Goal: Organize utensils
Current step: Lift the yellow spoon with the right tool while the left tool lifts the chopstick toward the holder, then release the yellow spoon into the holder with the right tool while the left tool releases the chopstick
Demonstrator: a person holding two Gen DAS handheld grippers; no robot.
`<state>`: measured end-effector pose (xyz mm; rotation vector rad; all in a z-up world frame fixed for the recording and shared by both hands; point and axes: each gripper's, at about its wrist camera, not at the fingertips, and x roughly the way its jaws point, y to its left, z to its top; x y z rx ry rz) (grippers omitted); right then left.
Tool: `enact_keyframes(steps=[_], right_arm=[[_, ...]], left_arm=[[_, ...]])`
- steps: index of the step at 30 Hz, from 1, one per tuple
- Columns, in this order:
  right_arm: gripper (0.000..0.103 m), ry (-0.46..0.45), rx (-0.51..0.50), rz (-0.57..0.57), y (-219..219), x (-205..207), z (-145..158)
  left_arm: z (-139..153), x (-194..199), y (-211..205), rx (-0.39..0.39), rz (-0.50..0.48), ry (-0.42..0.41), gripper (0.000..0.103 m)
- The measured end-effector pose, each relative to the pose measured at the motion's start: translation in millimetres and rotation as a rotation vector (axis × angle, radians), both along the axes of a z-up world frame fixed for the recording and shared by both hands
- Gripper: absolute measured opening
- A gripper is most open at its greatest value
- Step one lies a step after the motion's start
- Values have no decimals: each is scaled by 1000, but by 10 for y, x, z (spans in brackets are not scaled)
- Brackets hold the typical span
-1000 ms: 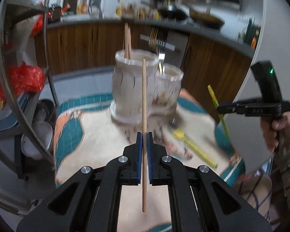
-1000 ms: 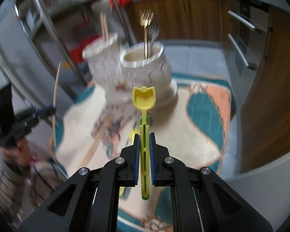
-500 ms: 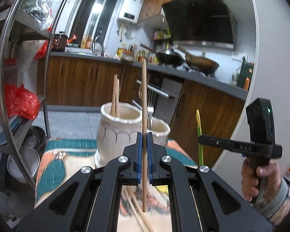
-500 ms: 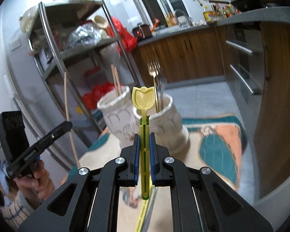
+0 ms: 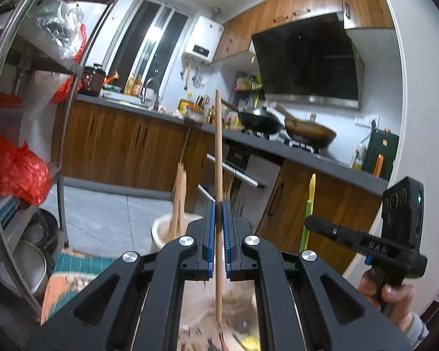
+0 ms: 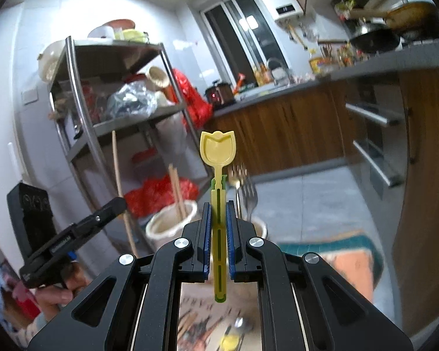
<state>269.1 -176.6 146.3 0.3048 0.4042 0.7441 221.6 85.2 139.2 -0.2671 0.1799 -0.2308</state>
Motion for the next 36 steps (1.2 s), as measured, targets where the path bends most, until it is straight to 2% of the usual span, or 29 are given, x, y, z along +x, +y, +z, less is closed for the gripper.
enact_keyframes(steps=[9, 19, 31, 36], right_arm=[[10, -55, -37, -31, 302, 280, 33], [10, -49, -134, -67, 523, 427, -174], [10, -27, -221, -50, 664, 347, -377], [10, -12, -238, -46, 690, 337, -426]], left_arm=[[155, 329, 110, -41, 41, -88, 5], [13, 576, 155, -60, 73, -79, 5], [-411, 502, -2, 49, 71, -13, 5], [-437, 417, 9, 81, 69, -6, 5]])
